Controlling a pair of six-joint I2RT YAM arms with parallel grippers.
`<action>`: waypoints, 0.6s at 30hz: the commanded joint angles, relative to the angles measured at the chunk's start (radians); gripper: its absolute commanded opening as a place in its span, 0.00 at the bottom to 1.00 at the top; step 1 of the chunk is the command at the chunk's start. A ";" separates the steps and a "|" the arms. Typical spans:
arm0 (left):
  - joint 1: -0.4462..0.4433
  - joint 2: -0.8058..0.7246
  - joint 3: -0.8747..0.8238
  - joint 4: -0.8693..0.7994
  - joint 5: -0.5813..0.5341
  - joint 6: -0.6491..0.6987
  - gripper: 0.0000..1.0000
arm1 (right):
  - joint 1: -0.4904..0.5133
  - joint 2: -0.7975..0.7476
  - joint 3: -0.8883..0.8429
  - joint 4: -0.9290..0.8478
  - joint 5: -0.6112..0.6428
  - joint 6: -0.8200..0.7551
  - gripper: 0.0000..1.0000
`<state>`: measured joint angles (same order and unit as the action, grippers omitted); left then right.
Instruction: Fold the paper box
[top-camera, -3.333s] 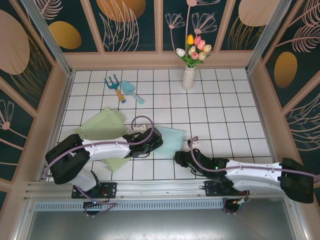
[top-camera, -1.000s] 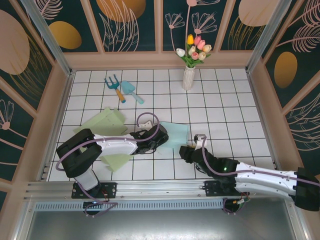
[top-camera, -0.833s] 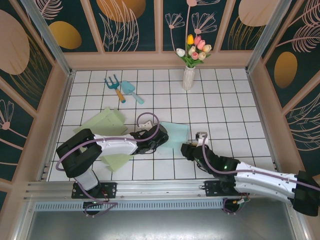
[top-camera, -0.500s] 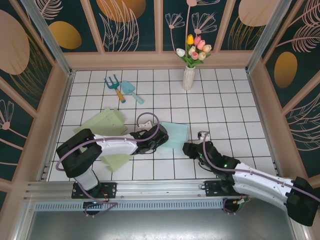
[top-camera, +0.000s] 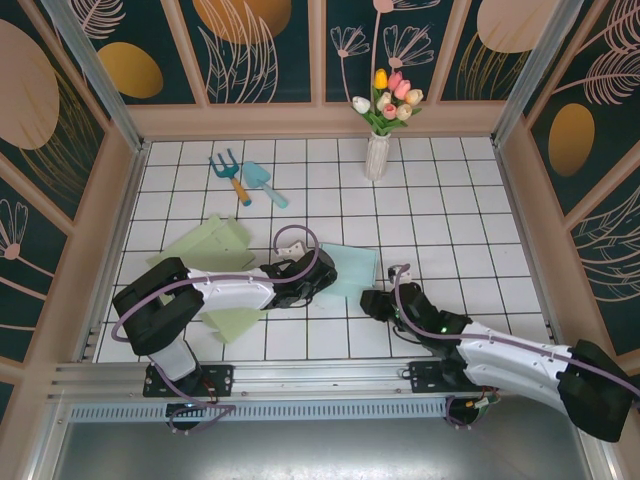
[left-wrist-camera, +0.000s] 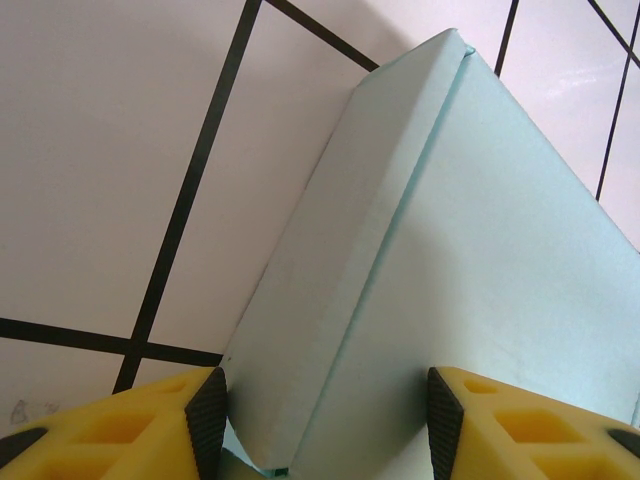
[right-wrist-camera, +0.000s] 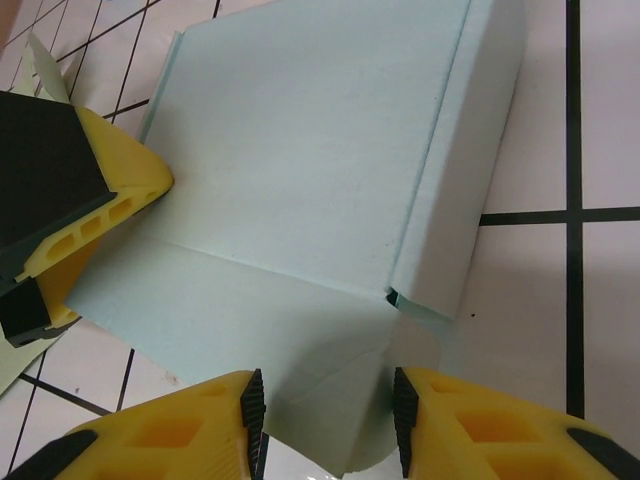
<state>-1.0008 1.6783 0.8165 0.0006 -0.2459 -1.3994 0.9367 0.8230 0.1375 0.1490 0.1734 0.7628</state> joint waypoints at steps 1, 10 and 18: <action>0.002 0.074 -0.056 -0.191 0.036 0.028 0.55 | -0.006 0.009 -0.012 0.055 -0.030 -0.016 0.41; 0.002 0.084 -0.058 -0.183 0.039 0.029 0.55 | -0.009 0.010 -0.019 0.065 -0.007 -0.053 0.38; 0.002 0.086 -0.055 -0.183 0.037 0.032 0.55 | -0.010 0.006 -0.048 0.093 0.025 -0.076 0.36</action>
<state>-1.0008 1.6802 0.8165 0.0013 -0.2474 -1.3991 0.9337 0.8322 0.1070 0.2035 0.1814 0.7109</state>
